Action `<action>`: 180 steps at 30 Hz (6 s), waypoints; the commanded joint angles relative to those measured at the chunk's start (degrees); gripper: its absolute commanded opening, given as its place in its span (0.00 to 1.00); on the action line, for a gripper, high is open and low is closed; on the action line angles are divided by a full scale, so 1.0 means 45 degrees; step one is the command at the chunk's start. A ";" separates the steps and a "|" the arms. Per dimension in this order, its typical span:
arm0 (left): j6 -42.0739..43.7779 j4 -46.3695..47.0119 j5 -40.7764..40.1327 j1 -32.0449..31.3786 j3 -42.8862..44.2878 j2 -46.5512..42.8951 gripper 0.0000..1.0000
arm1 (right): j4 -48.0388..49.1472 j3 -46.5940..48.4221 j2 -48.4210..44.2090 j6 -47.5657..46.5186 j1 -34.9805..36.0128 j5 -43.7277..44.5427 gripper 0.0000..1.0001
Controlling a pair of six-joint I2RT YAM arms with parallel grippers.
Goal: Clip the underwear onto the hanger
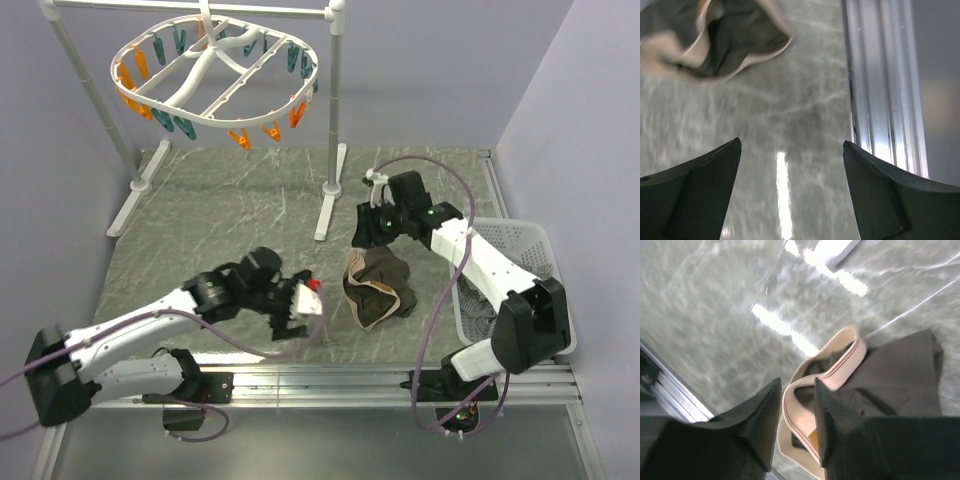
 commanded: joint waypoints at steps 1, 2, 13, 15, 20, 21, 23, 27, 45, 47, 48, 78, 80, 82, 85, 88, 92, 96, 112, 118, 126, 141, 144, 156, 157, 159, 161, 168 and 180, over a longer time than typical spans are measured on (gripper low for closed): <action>0.0059 0.2920 -0.1580 -0.2194 0.0239 0.1498 0.87 | -0.0221 0.0780 0.0732 0.0540 -0.1073 -0.1099 0.46; 0.0235 0.3329 -0.1737 -0.2682 0.0376 0.1892 0.86 | -0.0359 0.0877 0.1023 0.0541 -0.1366 -0.1277 0.49; 0.6328 0.2865 -0.3574 -0.6261 0.2484 0.6285 0.65 | -0.0458 0.0820 0.1241 0.0170 -0.3341 -0.1494 0.53; 0.7340 0.2922 -0.3672 -0.6145 0.2875 0.6718 0.63 | -0.0361 0.0528 0.1280 0.0131 -0.3380 -0.1494 0.53; 0.8108 0.2943 -0.3401 -0.5833 0.3985 0.8300 0.60 | -0.0282 0.0176 0.1319 0.0052 -0.3711 -0.1630 0.52; 0.8147 0.2884 -0.3379 -0.5754 0.4183 0.8573 0.60 | -0.0340 0.0195 0.1319 -0.0006 -0.3771 -0.1669 0.52; 0.8361 0.2903 -0.3418 -0.5521 0.4457 0.9199 0.59 | -0.0379 0.0156 0.1280 -0.0084 -0.3965 -0.1728 0.52; 0.8869 0.2788 -0.3613 -0.5188 0.4887 1.0020 0.54 | -0.0399 -0.0020 0.1163 -0.0260 -0.4200 -0.1806 0.52; 1.0664 -0.1470 -0.2716 -0.3781 0.1259 0.5045 0.00 | -0.0400 0.0019 0.1728 -0.1002 -0.4280 -0.2490 0.50; 1.1152 -0.2112 -0.2521 -0.3315 0.0460 0.4067 0.01 | -0.0321 -0.0001 0.2099 -0.1002 -0.4143 -0.2549 0.50; 1.1677 -0.2252 -0.2346 -0.3119 0.0223 0.3794 0.00 | -0.0282 -0.0020 0.2255 -0.1022 -0.3910 -0.2568 0.50; 1.6154 -0.2293 -0.2110 0.2918 -0.0717 0.3556 0.01 | -0.8935 0.0232 0.2081 -0.8758 -0.0314 -0.3544 0.13; 1.6272 -0.1961 -0.2032 0.2938 -0.0717 0.3692 0.01 | -0.7242 0.0525 0.2042 -0.6850 -0.0818 -0.3292 0.20; 1.6428 -0.1940 -0.2032 0.2938 -0.0600 0.3771 0.01 | -0.5333 0.0760 0.2139 -0.4785 -0.1191 -0.3291 0.38; 1.6389 -0.1901 -0.2031 0.2958 -0.0463 0.3888 0.01 | -0.3395 0.1384 0.2820 -0.2283 -0.2011 -0.3251 0.44; 1.6409 -0.1902 -0.2032 0.2997 -0.0443 0.3928 0.00 | -0.2240 0.1854 0.3173 -0.0600 -0.2326 -0.3116 0.48; 1.6293 -0.1590 -0.1914 0.2997 -0.0580 0.3966 0.00 | -0.1610 0.2263 0.4050 0.0403 -0.2131 -0.2783 0.55; 1.5961 -0.1511 -0.1817 0.3055 -0.0483 0.4162 0.00 | -0.1435 0.2207 0.4775 0.0462 -0.1721 -0.2335 0.55; 1.5862 -0.2800 -0.1017 0.4557 0.0571 0.4221 0.01 | -0.1416 0.1604 0.5033 -0.0239 -0.2422 -0.1241 0.00; 1.5493 -0.2294 -0.0294 0.5301 0.0612 0.3890 0.09 | -0.0949 0.0938 0.4134 -0.0300 -0.2853 -0.1298 0.00; 0.9801 -0.2975 0.2047 0.7346 0.1548 0.2992 0.91 | -0.0030 -0.0174 0.3274 0.0850 -0.2853 -0.2509 0.22; -0.3745 -0.0786 0.2965 1.0026 0.1528 0.3611 0.67 | 0.2882 -0.1466 0.3701 0.2494 -0.2834 -0.3465 0.41; -0.4507 -0.0944 0.3281 1.0339 0.2075 0.4999 0.66 | 0.2824 -0.1348 0.3994 0.2397 -0.2834 -0.3351 0.41; -0.4919 -0.2702 0.3476 1.0536 0.2857 0.8925 0.55 | 0.2335 -0.0763 0.5283 0.2260 -0.2677 -0.3467 0.42; -0.4977 -0.2741 0.3457 1.0536 0.2761 0.9256 0.53 | 0.2393 -0.0743 0.5361 0.2279 -0.2677 -0.3467 0.42; -0.5153 -0.2664 0.3457 1.0536 0.2624 0.9435 0.52 | 0.2452 -0.0704 0.5517 0.2337 -0.2619 -0.3544 0.42; -0.5444 -0.2508 0.3515 1.0555 0.2681 0.9572 0.52 | 0.2394 -0.0548 0.5635 0.2357 -0.2560 -0.3603 0.42; -0.5798 -0.1200 0.3320 1.0594 0.3052 0.9611 0.41 | 0.2433 -0.0294 0.5909 0.2395 -0.2365 -0.3779 0.42; -0.5505 -0.1627 0.3340 1.0594 0.3248 0.9768 0.39 | 0.2570 0.0175 0.6183 0.2688 -0.2365 -0.4286 0.51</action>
